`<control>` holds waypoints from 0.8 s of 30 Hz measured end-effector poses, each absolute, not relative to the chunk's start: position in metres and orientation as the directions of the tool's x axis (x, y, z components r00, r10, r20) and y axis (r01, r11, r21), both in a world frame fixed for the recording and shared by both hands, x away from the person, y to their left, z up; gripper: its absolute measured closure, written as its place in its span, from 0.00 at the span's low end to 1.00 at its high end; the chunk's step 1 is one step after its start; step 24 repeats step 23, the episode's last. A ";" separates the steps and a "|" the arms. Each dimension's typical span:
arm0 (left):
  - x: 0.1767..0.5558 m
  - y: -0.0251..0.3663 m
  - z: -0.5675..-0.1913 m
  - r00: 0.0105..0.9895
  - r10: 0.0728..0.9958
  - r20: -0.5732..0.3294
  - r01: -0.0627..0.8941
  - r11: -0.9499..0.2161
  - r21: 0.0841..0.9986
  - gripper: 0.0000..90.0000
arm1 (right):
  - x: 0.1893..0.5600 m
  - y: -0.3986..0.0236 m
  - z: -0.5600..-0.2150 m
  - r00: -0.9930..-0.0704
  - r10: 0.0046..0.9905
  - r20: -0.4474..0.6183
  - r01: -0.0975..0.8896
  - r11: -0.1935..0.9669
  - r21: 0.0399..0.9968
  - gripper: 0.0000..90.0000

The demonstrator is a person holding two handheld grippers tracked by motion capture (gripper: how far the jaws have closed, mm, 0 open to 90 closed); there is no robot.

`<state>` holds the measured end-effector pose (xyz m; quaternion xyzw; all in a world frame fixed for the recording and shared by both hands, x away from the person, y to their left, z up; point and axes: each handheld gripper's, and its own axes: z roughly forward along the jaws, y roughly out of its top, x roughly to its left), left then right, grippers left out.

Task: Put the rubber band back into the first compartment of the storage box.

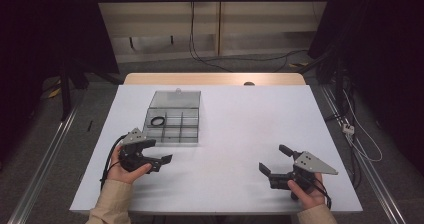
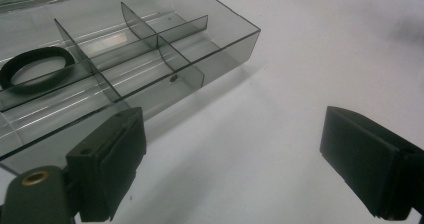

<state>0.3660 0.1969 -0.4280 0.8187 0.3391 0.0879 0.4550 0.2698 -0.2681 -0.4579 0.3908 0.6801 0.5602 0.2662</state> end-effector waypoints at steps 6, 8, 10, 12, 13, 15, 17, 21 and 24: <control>0.362 0.202 -0.432 0.758 0.634 -0.154 0.467 -0.362 0.807 0.12 | 0.270 -0.268 -0.458 -0.552 0.830 0.074 0.232 0.068 0.970 0.04; 0.361 0.204 -0.433 0.758 0.635 -0.149 0.466 -0.368 0.805 0.12 | 0.270 -0.268 -0.458 -0.553 0.830 0.074 0.232 0.068 0.970 0.04; 0.360 0.205 -0.435 0.754 0.638 -0.154 0.470 -0.362 0.805 0.12 | 0.270 -0.268 -0.458 -0.552 0.831 0.074 0.234 0.069 0.970 0.04; 0.360 0.207 -0.437 0.752 0.642 -0.151 0.472 -0.363 0.804 0.12 | 0.270 -0.268 -0.458 -0.552 0.831 0.074 0.234 0.069 0.970 0.04; 0.359 0.207 -0.437 0.752 0.641 -0.150 0.470 -0.363 0.805 0.12 | 0.270 -0.268 -0.458 -0.552 0.831 0.073 0.233 0.070 0.970 0.04; 0.359 0.208 -0.438 0.752 0.643 -0.146 0.472 -0.371 0.800 0.12 | 0.270 -0.268 -0.458 -0.553 0.830 0.073 0.234 0.070 0.970 0.04; 0.358 0.208 -0.439 0.752 0.644 -0.145 0.470 -0.369 0.802 0.12 | 0.270 -0.269 -0.458 -0.551 0.831 0.075 0.234 0.068 0.970 0.04; 0.359 0.208 -0.441 0.748 0.648 -0.144 0.475 -0.370 0.799 0.12 | 0.270 -0.269 -0.458 -0.551 0.831 0.074 0.235 0.069 0.969 0.04; 0.359 0.207 -0.441 0.748 0.649 -0.134 0.474 -0.382 0.793 0.11 | 0.270 -0.269 -0.459 -0.551 0.831 0.077 0.240 0.069 0.968 0.04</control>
